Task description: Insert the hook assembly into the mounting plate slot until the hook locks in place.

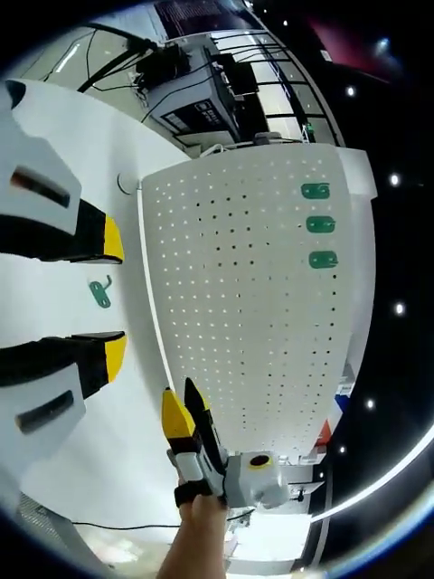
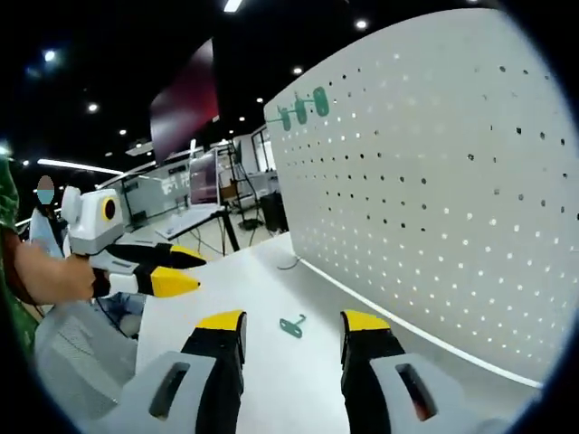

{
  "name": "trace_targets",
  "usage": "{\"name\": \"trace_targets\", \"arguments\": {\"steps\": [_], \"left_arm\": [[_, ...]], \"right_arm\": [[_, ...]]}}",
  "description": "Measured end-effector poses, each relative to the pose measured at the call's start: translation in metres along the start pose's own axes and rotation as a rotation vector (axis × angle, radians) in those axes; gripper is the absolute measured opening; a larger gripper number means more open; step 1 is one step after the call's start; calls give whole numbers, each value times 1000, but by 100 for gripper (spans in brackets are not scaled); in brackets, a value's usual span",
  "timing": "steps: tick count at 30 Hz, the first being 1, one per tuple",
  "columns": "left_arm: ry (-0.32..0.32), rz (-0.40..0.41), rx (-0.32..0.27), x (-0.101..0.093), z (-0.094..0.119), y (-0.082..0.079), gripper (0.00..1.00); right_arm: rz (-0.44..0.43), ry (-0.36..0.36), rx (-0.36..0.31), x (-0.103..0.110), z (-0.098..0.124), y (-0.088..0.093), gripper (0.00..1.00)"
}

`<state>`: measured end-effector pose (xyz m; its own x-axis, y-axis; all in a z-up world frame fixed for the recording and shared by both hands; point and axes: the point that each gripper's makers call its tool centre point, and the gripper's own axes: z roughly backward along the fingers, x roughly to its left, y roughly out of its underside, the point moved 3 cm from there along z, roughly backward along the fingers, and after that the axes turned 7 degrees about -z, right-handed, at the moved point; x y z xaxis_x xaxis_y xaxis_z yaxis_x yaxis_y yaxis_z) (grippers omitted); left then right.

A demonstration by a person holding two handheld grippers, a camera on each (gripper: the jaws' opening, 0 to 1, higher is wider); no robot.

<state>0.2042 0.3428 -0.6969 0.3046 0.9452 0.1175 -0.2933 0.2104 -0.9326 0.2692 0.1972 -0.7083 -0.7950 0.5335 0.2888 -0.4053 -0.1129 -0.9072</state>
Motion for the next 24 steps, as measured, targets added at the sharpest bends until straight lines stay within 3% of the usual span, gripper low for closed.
{"name": "trace_targets", "arguments": {"steps": [24], "left_arm": [[11,17,30,-5,-9,12,30]], "right_arm": [[17,-44,104,-17,-50,39,11]]}}
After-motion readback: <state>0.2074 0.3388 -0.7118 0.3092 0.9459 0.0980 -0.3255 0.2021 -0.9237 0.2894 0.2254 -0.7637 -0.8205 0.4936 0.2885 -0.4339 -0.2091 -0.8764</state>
